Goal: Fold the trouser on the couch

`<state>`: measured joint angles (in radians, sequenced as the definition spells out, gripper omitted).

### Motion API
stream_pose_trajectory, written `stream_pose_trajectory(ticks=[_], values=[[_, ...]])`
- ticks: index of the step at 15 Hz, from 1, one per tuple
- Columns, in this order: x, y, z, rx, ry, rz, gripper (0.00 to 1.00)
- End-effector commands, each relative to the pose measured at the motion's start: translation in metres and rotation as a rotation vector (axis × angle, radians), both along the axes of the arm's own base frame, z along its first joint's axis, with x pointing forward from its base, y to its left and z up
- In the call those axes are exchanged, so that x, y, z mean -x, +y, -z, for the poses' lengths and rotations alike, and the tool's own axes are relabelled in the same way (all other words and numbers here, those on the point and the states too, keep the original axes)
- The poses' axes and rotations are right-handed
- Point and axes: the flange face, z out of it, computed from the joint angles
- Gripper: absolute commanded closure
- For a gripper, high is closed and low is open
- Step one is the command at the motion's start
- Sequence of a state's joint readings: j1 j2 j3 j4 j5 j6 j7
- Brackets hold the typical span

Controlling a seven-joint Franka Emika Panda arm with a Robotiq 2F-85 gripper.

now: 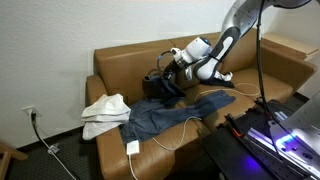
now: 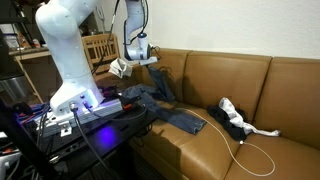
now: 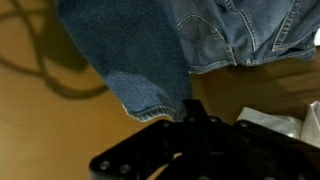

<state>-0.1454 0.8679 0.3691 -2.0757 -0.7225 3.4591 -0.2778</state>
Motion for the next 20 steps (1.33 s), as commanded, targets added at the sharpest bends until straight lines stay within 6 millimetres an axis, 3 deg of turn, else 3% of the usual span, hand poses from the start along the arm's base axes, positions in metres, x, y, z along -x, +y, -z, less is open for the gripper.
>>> stream_pose_trajectory(ticks=[1,2,3,5,8,10,12,16,20], values=[[0.057,-0.010,0.002,-0.023,0.015,-0.191,1.00],[0.070,-0.012,0.006,-0.033,0.024,-0.230,1.00],[0.040,-0.008,0.003,-0.014,0.009,-0.151,1.00],[0.049,-0.014,0.009,-0.017,0.028,-0.158,0.98],[0.042,-0.009,0.004,-0.018,0.014,-0.154,0.98],[0.032,0.001,0.019,0.002,0.082,-0.142,1.00],[0.042,0.016,0.036,0.046,0.137,-0.201,1.00],[0.065,0.031,0.043,0.056,0.144,-0.300,1.00],[0.062,0.004,0.015,-0.063,-0.005,-0.250,1.00]])
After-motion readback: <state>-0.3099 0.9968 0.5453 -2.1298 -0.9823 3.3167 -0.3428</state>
